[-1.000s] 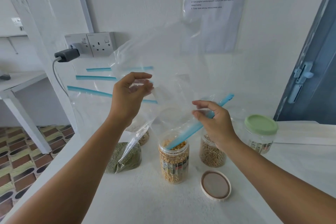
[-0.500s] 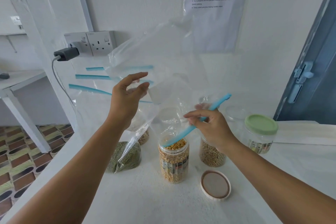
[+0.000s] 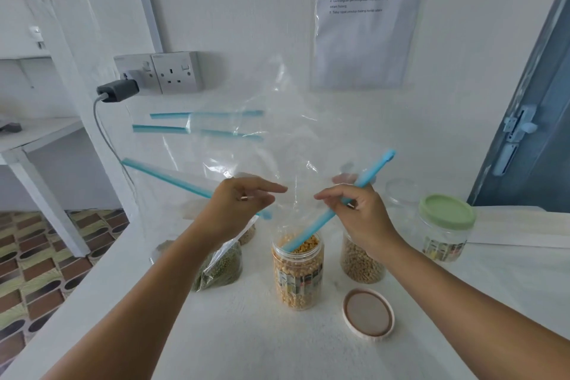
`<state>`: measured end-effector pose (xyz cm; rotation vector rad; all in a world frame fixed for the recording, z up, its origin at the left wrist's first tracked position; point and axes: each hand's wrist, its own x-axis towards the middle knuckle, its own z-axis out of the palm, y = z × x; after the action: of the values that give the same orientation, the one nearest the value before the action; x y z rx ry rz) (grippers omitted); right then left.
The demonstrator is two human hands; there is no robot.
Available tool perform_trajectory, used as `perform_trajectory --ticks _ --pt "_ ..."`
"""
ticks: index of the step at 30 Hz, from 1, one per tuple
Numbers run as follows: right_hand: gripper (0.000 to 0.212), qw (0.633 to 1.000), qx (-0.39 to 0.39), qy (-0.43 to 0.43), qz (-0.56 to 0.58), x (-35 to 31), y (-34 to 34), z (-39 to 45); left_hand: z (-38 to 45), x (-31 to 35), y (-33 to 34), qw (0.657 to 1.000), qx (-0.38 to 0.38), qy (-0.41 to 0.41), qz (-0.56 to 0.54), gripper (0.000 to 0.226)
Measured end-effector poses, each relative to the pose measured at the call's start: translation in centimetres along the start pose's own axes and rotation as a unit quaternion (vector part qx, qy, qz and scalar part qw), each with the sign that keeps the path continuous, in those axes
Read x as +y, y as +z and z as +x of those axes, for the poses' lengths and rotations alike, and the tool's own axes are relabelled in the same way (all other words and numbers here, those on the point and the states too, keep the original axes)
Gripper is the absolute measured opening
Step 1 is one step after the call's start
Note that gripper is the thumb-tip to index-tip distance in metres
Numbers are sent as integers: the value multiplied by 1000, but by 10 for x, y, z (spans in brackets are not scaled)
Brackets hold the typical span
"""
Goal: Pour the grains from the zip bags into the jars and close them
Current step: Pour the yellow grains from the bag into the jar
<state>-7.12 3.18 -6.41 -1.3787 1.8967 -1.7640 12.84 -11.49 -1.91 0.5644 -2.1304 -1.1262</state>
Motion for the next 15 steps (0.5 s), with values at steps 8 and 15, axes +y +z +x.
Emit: perform_trajectory --ticks 8,15 --pt "24 999 -35 -2 -38 -8 3 -5 4 -7 18 996 81 44 3 29" --pt "25 997 7 -46 -63 -6 9 -4 6 3 22 993 56 32 -99 37"
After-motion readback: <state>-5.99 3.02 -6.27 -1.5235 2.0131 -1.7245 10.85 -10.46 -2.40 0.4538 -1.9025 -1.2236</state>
